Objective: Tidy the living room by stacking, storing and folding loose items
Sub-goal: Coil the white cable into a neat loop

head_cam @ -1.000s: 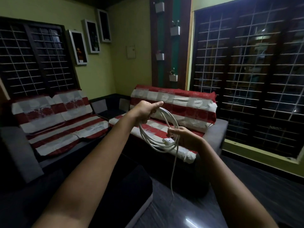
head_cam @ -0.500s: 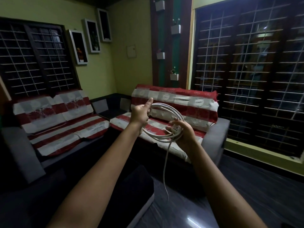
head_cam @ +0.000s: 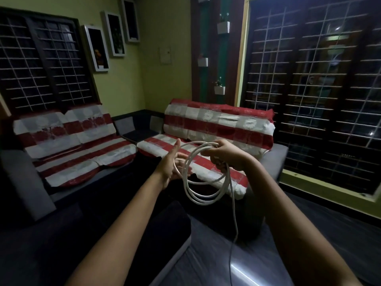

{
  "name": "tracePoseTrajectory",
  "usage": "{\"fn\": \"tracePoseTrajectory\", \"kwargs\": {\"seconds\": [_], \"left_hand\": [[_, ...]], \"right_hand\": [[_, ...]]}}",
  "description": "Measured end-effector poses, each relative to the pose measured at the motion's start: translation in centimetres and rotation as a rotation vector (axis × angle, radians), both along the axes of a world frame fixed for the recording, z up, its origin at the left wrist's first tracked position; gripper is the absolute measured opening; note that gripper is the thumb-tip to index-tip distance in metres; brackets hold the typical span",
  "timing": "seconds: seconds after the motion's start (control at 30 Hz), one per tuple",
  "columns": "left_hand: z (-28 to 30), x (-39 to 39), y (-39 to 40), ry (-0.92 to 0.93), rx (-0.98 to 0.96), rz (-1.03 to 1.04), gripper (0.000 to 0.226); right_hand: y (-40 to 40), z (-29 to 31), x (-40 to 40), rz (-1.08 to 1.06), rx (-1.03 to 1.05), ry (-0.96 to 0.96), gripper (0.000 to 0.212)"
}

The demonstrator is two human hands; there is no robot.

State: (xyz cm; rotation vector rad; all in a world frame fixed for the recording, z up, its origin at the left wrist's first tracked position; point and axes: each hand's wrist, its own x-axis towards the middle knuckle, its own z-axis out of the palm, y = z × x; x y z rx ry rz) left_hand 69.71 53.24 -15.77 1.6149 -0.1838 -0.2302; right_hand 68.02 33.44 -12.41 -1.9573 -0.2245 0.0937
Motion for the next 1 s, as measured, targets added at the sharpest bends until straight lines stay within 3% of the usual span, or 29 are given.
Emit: {"fn": "tracePoseTrajectory", "kwargs": {"seconds": [0.13,0.27,0.37,0.43,0.53,0.6,0.7,0.83,0.9,1.0], "left_hand": [[0.2,1.2,-0.4,-0.044,-0.08,0.092,0.063],[-1.3,1.2,-0.7,0.031,-0.297,-0.009,0.056],[-3.0,1.0,-0.6,0.149,-0.435,-0.141,0.08],[-3.9,0.5,-1.1,0.178,-0.452,-0.214,0.09],[-4.1,0.2,-2.3,0.111,-0.552,-0.194,0.047],[-3.5,0.9,-2.9,-0.015,-0.574,-0.11,0.026],[-1.5,1.6,-3.2,-0.155,-0.373,-0.065,0.012],[-0.8,2.2,-3.6,-0.18,0.093,-0.431,0.023],[-0.9,2.2,-3.8,-0.144,0.261,-0.554,0.026],[-1.7,1.6,-3.6,0.161,0.063,-0.5,0.023]], "right_hand": [[-0.2,0.5,0.2,0.0,0.092,0.017,0.025],[-1.0,-0.4,0.4,0.03,0.25,0.037,0.027],[-1.7,-1.8,1.1,0.019,0.426,0.036,0.03],[-2.1,-2.6,1.3,-0.005,0.616,0.026,0.021],[-3.0,-3.8,1.6,-0.022,0.798,0.012,0.014],[-3.8,-4.9,1.7,-0.01,0.659,0.072,0.03],[-4.3,-6.5,1.7,-0.05,0.245,0.123,0.046],[-3.9,-7.5,1.6,-0.038,0.344,-0.006,0.097],[-3.4,-7.2,1.3,0.04,0.268,-0.078,0.085],[-2.8,-6.8,1.1,0.097,0.022,-0.108,0.047]]}}
